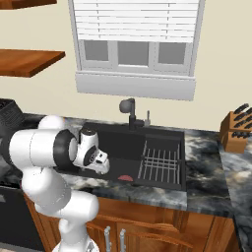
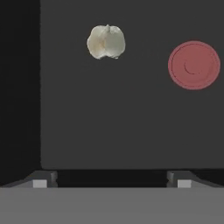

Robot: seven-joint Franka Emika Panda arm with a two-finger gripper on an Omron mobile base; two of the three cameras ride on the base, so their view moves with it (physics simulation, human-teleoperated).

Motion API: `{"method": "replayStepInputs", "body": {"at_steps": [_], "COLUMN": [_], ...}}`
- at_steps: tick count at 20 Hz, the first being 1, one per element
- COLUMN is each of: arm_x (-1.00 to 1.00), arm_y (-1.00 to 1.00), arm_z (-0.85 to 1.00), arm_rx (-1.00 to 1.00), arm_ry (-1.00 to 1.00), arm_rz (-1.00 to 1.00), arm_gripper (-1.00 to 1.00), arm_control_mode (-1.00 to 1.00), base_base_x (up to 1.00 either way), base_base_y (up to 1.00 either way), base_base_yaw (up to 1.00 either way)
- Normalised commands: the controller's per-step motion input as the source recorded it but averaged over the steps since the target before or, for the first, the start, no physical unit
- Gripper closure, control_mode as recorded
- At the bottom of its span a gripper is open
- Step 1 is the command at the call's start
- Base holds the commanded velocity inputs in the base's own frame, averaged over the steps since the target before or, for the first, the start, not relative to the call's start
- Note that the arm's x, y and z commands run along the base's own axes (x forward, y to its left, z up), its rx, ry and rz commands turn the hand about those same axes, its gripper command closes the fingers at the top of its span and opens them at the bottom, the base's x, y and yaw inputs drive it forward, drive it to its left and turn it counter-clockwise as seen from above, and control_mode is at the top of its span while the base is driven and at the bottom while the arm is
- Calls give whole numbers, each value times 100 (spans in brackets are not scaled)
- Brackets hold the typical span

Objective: Pick the garlic from the sink and place it in the bowl. Then pick the bowl and place it in the microwave. Then close the microwave door and press the start button.

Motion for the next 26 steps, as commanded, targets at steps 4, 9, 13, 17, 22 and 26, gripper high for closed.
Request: {"method": "replayStepInputs", "body": {"at_steps": [4,9,13,17,22,26], "arm_x": [63,59,50,52,54,56], "arm_y": [2,0,3,3,3,3], "arm_z": [-33,-51,-58,-43,-33,-41], "arm_rx": [0,0,0,0,0,0], "arm_ry": [5,1,2,3,4,4], "arm_rz": [0,0,0,0,0,0], "arm_gripper": [-100,-100,-100,-100,-100,-100], "arm_control_mode": [-100,-100,-100,-100,-100,-100], "base_base_x": [0,0,0,0,0,0], "base_base_y": [0,0,0,0,0,0], "base_base_yaw": [0,0,0,0,0,0]}}
